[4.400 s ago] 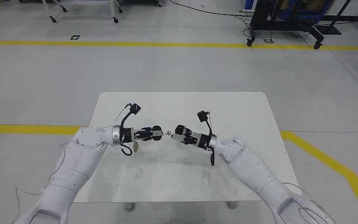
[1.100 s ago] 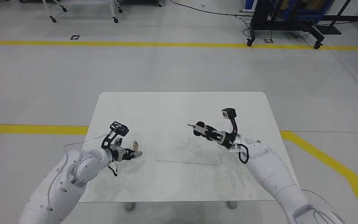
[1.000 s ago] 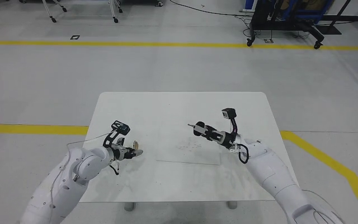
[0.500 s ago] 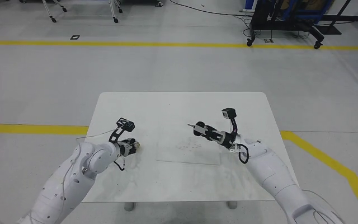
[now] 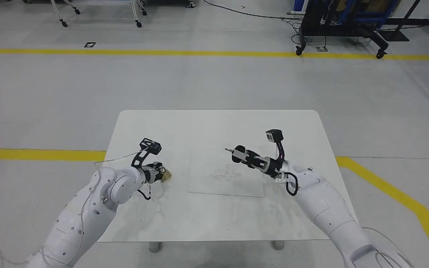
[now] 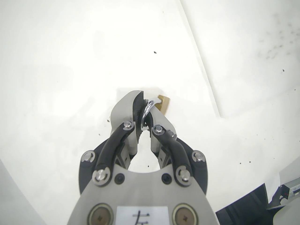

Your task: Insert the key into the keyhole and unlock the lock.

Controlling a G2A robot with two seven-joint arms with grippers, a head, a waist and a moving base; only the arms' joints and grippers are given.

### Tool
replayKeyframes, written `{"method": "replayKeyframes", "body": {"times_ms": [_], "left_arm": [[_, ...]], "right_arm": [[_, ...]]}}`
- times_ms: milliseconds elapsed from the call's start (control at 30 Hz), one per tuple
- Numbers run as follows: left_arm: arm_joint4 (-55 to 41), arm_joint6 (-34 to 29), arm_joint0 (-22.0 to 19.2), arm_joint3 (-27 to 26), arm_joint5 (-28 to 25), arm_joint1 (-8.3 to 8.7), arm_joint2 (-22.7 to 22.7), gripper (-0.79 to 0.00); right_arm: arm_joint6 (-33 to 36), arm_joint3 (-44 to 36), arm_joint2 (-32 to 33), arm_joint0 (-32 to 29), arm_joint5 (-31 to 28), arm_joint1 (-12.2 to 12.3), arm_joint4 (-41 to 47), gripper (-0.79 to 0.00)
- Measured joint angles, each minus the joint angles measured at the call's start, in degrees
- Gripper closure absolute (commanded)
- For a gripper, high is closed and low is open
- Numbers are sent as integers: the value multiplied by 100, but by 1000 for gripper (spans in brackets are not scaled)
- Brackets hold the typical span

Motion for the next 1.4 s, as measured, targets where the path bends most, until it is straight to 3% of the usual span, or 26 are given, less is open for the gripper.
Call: {"method": "replayKeyframes", "body": {"times_ms": [100, 233, 333, 467, 533, 767, 833, 900, 1100, 1267, 1400], "left_arm": [[148, 235, -26, 86, 50, -33, 32, 0], [-235, 614, -37, 207, -356, -63, -72, 0], [-1012, 997, -22, 362, -946, -68, -340, 0], [-2757, 1090, -72, 828, -2484, -69, -657, 0], [-3177, 1074, -77, 844, -2764, -71, -660, 0], [-2739, 1080, -61, 815, -2474, -74, -643, 0], [-2993, 976, 4, 816, -2567, -106, -558, 0], [-3818, 413, -144, 1022, -2474, -166, -404, 0], [-7030, -1871, -1346, 2462, -1276, -549, 312, 0], [-7937, -2525, -2221, 3493, -707, -979, 1015, 0], [-8146, -2676, -2793, 4176, -371, -1320, 1465, 0]], "right_arm": [[0, 0, 0, 0, 0, 0, 0, 0], [0, 0, 0, 0, 0, 0, 0, 0], [0, 0, 0, 0, 0, 0, 0, 0], [0, 0, 0, 0, 0, 0, 0, 0], [0, 0, 0, 0, 0, 0, 0, 0], [0, 0, 0, 0, 0, 0, 0, 0], [0, 0, 0, 0, 0, 0, 0, 0], [-23, -85, -22, -41, 36, -5, 33, 0], [-58, -156, -167, -40, 0, -86, 707, 0], [-9, 67, -450, 159, 0, -228, 1133, 0], [-91, 209, -488, 224, 0, -342, 1250, 0]]}}
